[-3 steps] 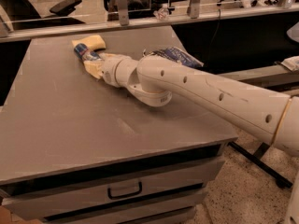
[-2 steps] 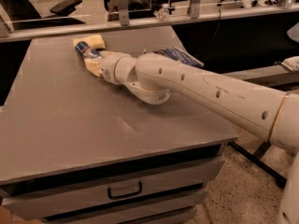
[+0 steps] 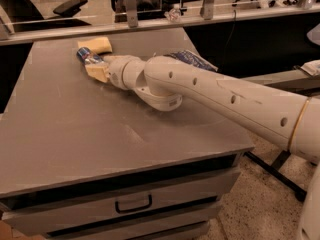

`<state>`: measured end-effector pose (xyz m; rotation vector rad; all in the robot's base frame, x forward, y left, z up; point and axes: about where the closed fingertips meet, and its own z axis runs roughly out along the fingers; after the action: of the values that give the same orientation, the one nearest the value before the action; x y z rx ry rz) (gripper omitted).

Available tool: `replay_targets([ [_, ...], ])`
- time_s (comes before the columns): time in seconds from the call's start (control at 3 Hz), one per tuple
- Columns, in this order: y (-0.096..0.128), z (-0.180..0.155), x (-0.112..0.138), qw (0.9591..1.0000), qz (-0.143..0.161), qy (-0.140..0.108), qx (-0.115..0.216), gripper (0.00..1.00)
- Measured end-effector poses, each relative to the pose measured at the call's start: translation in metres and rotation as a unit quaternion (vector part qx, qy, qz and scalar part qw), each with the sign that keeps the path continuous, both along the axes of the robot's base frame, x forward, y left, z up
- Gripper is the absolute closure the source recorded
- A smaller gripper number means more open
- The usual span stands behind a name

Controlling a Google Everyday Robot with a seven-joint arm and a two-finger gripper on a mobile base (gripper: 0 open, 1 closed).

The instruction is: Move redbull can near sponge

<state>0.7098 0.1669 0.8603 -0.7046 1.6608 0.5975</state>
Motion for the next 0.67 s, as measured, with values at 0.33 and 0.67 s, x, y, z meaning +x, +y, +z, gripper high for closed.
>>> replay_targets([
  [0.33, -0.002, 0.002, -0.004, 1.0, -0.003, 0.0, -0.002, 0.0],
  [0.67, -0.008, 0.007, -0.02, 0.9999, -0.004, -0.003, -0.011, 0.0],
])
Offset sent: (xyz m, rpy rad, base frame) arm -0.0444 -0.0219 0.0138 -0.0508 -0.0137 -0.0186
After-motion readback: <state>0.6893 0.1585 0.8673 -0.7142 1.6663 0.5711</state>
